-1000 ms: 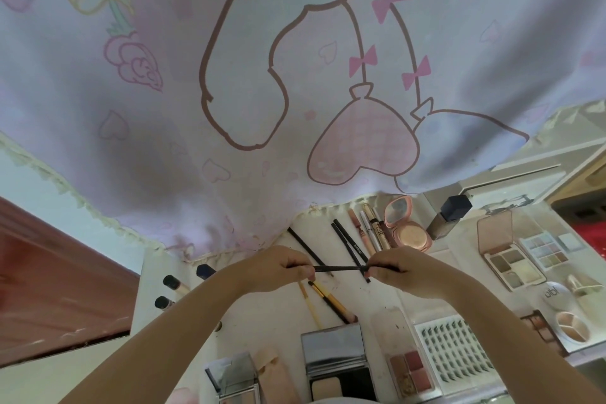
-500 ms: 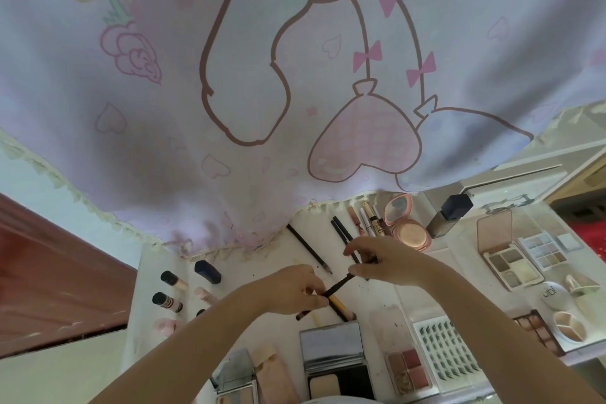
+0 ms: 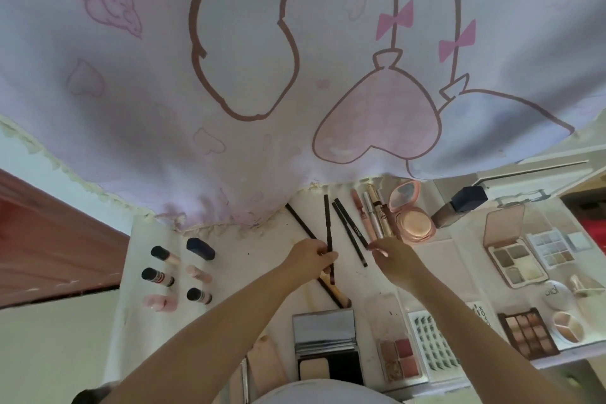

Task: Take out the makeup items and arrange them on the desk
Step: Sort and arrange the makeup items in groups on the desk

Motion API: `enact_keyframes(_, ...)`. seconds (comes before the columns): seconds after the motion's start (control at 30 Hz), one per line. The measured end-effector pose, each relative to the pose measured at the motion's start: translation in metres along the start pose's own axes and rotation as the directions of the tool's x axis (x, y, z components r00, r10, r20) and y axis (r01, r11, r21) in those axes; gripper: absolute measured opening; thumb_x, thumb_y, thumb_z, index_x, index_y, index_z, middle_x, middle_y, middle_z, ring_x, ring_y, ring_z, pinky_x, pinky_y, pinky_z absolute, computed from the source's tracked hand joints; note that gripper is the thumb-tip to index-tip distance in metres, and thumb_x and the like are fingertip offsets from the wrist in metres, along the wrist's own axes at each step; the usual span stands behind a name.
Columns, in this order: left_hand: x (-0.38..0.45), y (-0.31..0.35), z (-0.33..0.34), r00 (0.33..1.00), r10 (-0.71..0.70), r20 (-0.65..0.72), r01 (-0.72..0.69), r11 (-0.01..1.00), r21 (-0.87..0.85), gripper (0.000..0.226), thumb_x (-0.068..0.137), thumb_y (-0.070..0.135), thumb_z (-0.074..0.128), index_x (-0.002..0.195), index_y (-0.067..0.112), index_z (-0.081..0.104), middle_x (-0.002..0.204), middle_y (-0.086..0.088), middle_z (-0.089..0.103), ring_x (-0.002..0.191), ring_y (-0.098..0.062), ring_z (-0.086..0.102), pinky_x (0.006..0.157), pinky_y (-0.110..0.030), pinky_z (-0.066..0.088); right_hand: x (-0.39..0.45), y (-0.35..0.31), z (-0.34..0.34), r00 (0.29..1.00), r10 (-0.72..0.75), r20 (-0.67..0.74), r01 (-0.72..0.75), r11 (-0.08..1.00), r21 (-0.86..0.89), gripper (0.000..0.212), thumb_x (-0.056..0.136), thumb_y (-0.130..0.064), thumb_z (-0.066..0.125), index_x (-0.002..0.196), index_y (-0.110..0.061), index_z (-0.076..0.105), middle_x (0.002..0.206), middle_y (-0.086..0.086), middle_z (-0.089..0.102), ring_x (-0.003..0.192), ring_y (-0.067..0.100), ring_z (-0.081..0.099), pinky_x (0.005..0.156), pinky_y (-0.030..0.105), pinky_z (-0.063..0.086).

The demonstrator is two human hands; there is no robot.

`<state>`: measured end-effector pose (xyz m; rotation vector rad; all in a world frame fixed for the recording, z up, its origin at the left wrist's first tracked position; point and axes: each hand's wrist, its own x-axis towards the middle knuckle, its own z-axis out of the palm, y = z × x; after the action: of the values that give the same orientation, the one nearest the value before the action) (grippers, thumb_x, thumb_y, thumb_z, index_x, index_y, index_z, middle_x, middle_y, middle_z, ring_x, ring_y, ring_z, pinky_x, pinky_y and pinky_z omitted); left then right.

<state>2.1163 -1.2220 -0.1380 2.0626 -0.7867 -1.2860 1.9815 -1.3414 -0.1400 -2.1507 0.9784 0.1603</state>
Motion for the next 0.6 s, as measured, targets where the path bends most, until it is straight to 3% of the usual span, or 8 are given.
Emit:
enact_keyframes(0.1, 0.018, -0.001, 0.006, 0.996, -0.082, -0.019, 0.081, 0.996, -0.025, 0.032, 0.094, 0.019, 0.047, 0.062, 0.015, 0.045, 0.061, 0.005, 0.054, 0.046, -0.005, 0.046, 0.037, -0.007, 0.033, -0.001, 0.019, 0.019, 0.995, -0.007, 0.095, 0.021, 0.989, -0.148, 0.031, 0.093, -0.007, 0.037, 0.119, -0.007, 0.055, 0.131, 0.005, 0.05, 0.123, 0.016, 0.043, 0.097, 0.013, 0.024)
enact_keyframes(0.2, 0.033, -0.002, 0.014, 0.985, -0.171, 0.014, 0.17, 0.984, 0.056, 0.034, 0.094, 0.018, 0.047, 0.061, 0.014, 0.046, 0.051, 0.008, 0.056, 0.03, 0.003, 0.048, 0.031, -0.007, 0.03, -0.001, 0.029, 0.031, 0.994, -0.009, 0.106, 0.033, 0.974, -0.224, 0.034, 0.093, -0.007, 0.036, 0.123, -0.007, 0.052, 0.133, 0.005, 0.048, 0.123, 0.017, 0.043, 0.099, 0.015, 0.026)
enact_keyframes(0.3, 0.047, 0.0, 0.024, 0.97, -0.238, 0.045, 0.23, 0.965, 0.129, 0.035, 0.093, 0.017, 0.048, 0.059, 0.012, 0.046, 0.046, 0.006, 0.055, 0.026, 0.004, 0.045, 0.031, -0.007, 0.033, 0.003, 0.031, 0.031, 0.996, 0.023, 0.08, -0.003, 0.971, -0.24, 0.035, 0.092, -0.009, 0.036, 0.123, -0.009, 0.054, 0.131, 0.004, 0.05, 0.123, 0.016, 0.043, 0.102, 0.02, 0.029)
enact_keyframes(0.43, 0.059, 0.009, 0.031, 0.956, -0.288, 0.053, 0.274, 0.943, 0.19, 0.036, 0.093, 0.017, 0.048, 0.057, 0.01, 0.045, 0.023, 0.009, 0.045, 0.033, -0.004, 0.049, 0.031, -0.007, 0.034, 0.011, 0.03, 0.026, 0.993, 0.011, 0.113, 0.02, 0.963, -0.267, 0.034, 0.092, -0.013, 0.037, 0.119, -0.01, 0.056, 0.127, 0.005, 0.052, 0.12, 0.018, 0.045, 0.1, 0.023, 0.033)
enact_keyframes(0.6, 0.069, 0.016, 0.034, 0.933, -0.351, 0.079, 0.325, 0.917, 0.232, 0.046, 0.095, 0.022, 0.044, 0.051, 0.007, 0.048, 0.021, 0.007, 0.043, 0.023, -0.001, 0.043, 0.031, -0.008, 0.034, 0.013, 0.033, 0.023, 0.993, -0.006, 0.115, 0.034, 0.97, -0.242, 0.032, 0.092, -0.013, 0.038, 0.117, -0.009, 0.057, 0.122, 0.006, 0.055, 0.116, 0.018, 0.047, 0.096, 0.022, 0.035)
